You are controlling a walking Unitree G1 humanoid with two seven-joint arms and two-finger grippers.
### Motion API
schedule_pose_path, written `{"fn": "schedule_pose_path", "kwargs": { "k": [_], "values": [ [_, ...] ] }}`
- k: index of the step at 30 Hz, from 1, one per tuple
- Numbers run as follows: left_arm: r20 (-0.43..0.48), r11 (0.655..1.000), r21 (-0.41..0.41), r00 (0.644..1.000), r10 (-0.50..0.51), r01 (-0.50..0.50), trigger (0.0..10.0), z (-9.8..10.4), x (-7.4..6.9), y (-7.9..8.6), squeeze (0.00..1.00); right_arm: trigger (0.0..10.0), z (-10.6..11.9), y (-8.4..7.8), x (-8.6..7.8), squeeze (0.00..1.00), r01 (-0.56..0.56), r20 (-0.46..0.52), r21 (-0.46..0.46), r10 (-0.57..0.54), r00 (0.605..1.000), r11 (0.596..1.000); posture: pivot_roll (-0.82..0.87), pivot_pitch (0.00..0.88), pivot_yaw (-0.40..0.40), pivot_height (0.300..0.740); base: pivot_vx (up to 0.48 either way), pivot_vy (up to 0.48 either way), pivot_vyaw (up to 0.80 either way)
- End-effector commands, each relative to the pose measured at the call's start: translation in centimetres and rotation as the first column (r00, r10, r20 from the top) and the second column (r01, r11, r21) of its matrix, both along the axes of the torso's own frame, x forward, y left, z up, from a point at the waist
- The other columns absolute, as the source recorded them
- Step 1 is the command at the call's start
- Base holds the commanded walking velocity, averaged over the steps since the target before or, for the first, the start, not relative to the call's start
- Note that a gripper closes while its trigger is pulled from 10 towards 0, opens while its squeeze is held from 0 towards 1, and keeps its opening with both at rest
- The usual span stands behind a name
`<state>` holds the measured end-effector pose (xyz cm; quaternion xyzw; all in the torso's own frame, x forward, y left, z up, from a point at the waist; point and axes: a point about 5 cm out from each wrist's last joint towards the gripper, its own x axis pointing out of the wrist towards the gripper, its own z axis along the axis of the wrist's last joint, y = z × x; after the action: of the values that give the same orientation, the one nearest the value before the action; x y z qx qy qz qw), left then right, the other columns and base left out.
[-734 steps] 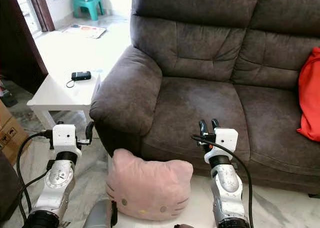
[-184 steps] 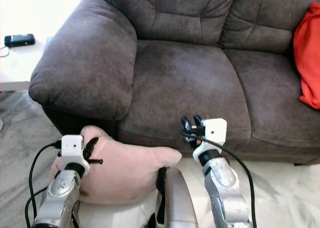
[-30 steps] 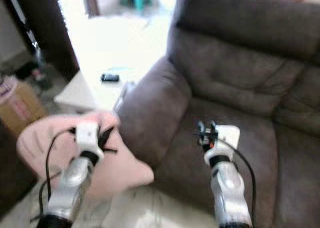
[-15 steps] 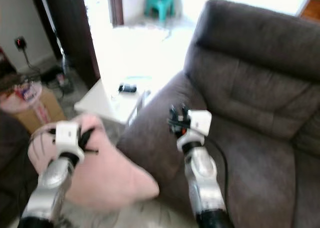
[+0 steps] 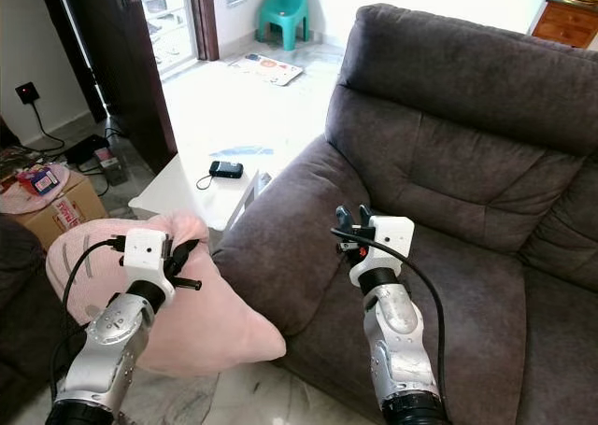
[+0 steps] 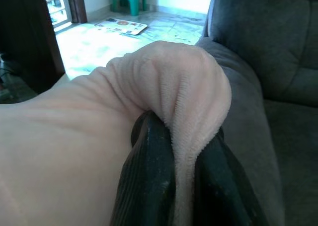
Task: Move the pillow to the sofa from floor
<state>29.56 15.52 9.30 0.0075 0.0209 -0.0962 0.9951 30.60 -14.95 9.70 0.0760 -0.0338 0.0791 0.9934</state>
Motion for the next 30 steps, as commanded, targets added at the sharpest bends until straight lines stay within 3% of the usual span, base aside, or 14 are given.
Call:
{"fn": "schedule_pose_path", "kwargs": {
  "k": [1, 10, 30],
  "values": [
    [0.140, 0.998, -0.034, 0.989, -0.054, 0.059, 10.0, 3.2, 0.5, -1.1, 0.00, 10.0, 0.1, -0.1, 0.2, 0.00, 0.001, 0.003, -0.005, 0.000, 1.000, 1.000, 0.11, 0.000, -0.060, 0.740, 0.000, 0.000, 0.00],
    [0.139, 0.997, -0.036, 0.989, -0.059, 0.065, 10.0, 3.2, 0.4, -1.3, 0.00, 10.0, -0.2, 0.0, 0.2, 0.00, -0.021, -0.016, -0.019, 0.021, 1.000, 1.000, 0.11, 0.000, -0.067, 0.740, 0.000, 0.000, 0.00],
    [0.140, 0.996, -0.037, 0.987, -0.077, 0.083, 10.0, 3.1, 0.3, -1.7, 0.00, 10.0, -0.9, -0.3, 0.1, 0.00, -0.055, -0.060, -0.063, 0.051, 0.997, 0.997, 0.10, 0.000, -0.070, 0.740, -0.278, 0.000, 0.00]
  ]
}}
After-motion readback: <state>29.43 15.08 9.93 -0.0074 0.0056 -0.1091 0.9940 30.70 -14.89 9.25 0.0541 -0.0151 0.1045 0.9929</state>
